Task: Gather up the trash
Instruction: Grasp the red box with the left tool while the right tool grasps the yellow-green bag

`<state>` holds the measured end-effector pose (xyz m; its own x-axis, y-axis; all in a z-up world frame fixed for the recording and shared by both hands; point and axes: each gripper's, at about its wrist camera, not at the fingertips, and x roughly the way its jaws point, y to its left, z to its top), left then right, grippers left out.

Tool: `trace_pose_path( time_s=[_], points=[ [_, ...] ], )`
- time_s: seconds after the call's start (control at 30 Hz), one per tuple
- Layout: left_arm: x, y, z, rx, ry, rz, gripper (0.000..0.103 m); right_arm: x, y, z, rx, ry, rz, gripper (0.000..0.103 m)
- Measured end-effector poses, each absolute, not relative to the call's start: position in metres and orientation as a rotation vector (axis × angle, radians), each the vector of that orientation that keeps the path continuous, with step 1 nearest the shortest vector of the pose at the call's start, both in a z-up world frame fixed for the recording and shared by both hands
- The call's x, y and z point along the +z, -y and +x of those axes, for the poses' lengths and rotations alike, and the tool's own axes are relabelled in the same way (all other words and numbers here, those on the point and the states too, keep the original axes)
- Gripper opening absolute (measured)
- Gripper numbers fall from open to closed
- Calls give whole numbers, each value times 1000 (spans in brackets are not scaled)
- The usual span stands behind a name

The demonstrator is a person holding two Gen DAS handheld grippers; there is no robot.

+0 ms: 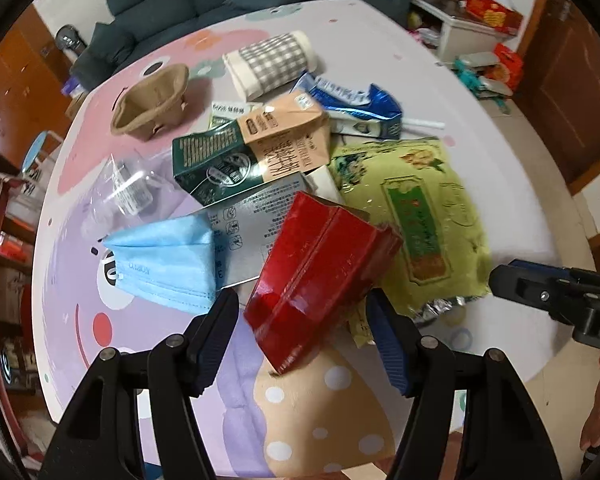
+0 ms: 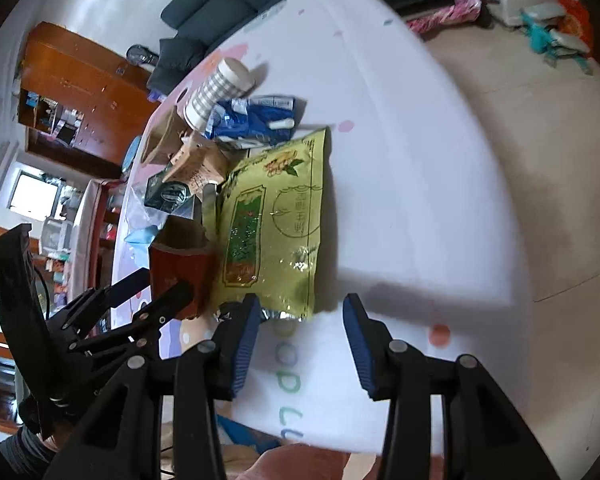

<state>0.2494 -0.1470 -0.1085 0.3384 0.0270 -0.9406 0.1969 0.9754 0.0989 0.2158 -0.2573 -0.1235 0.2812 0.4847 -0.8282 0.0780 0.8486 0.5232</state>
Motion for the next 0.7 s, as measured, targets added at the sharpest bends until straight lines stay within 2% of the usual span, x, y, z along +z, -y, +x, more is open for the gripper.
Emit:
trace_pose_path(
  time_s=[0.33,0.43,0.5,0.7],
  points=[
    [-120,145,266,-60,-1253,173,64,-143,247,248,442,-1269,586,41],
    [-120,145,266,-51,-1259,157,64,-149,243,254,465,-1295,592,18],
    [-119,143,266,-42,-1257,143,57,-151,240,256,475,-1303,588,8],
    [-110,137,261,-46,-1258,73,54,-137,241,249,501,-1267,603,2]
  ],
)
